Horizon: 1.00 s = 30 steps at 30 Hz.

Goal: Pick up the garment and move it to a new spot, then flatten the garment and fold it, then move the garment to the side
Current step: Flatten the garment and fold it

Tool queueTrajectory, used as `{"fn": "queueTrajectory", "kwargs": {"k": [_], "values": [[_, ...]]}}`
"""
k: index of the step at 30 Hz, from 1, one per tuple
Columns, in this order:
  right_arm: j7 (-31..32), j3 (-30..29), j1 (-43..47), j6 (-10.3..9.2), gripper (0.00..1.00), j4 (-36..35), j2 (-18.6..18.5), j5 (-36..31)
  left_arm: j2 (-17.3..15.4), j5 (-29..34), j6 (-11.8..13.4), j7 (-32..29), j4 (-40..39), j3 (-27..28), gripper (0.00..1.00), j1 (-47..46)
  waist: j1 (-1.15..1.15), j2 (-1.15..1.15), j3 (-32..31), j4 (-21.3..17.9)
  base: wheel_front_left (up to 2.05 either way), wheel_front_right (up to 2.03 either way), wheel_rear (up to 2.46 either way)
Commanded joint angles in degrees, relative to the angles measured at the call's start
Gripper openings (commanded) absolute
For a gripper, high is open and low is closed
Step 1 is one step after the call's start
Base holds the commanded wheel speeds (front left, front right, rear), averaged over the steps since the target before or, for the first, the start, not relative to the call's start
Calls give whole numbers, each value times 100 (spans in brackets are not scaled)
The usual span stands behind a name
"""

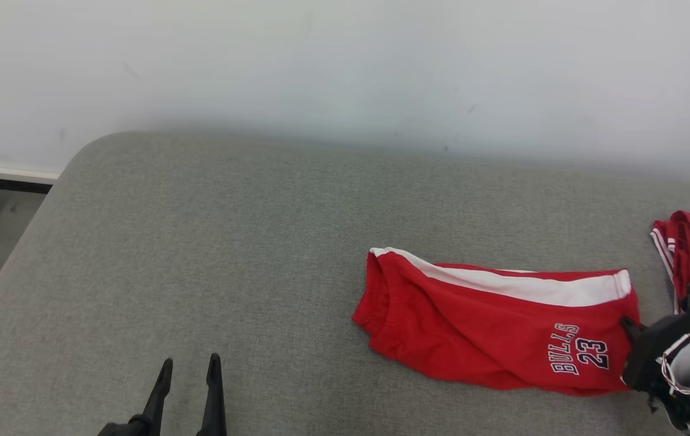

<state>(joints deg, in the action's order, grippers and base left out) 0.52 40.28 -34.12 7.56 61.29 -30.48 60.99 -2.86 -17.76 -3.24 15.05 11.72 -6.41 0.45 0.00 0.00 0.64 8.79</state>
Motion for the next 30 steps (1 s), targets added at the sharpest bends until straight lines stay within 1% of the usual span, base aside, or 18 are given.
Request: {"fn": "queueTrajectory", "kwargs": {"k": [1, 3, 6, 10, 14, 18, 21, 24, 30], "values": [[55, -17, -59, -14, 0, -191, 10, 123, -4, -43, -5, 16, 0, 38, 100, 106, 0, 0, -43, -84, 0, 0, 0], [87, -35, -66, -13, 0, -333, 25, 200, -4, -39, -9, 16, -5, 48, 100, 105, 0, 0, -54, -115, 0, 0, 0], [249, -51, -100, -13, 0, -827, 105, 411, -4, -47, -16, 16, 1, 73, 100, 133, 0, 0, -84, -224, 0, 0, 0], [526, -106, -111, -13, 0, -1539, 174, 755, -4, -78, -15, 16, 21, 13, 100, 81, 0, 0, -107, -275, 0, 0, 0], [776, -138, -148, -13, 0, -2098, 293, 1023, -4, -127, 8, 16, 39, -86, 100, 12, 0, 0, -128, -241, 0, 0, 0], [999, -178, -223, -12, 0, -2408, 506, 1257, -4, -158, 9, 16, 66, -205, 100, -24, 0, 0, -135, -123, 0, 0, 0], [1101, -147, -271, -12, 0, -2459, 719, 1282, -5, -210, 23, 16, 87, -275, 100, -63, 0, 0, -119, -6, 0, 0, 0], [1136, -105, -371, -12, 0, -2351, 935, 1188, -5, -256, 62, 16, 88, -352, 100, -58, 0, 0, -88, 123, 0, 0, 0], [1126, 44, -563, -12, 0, -1813, 1349, 915, -5, -330, 83, 16, 122, -545, 100, -160, 0, 0, 5, 423, 0, 0, 0]]}}
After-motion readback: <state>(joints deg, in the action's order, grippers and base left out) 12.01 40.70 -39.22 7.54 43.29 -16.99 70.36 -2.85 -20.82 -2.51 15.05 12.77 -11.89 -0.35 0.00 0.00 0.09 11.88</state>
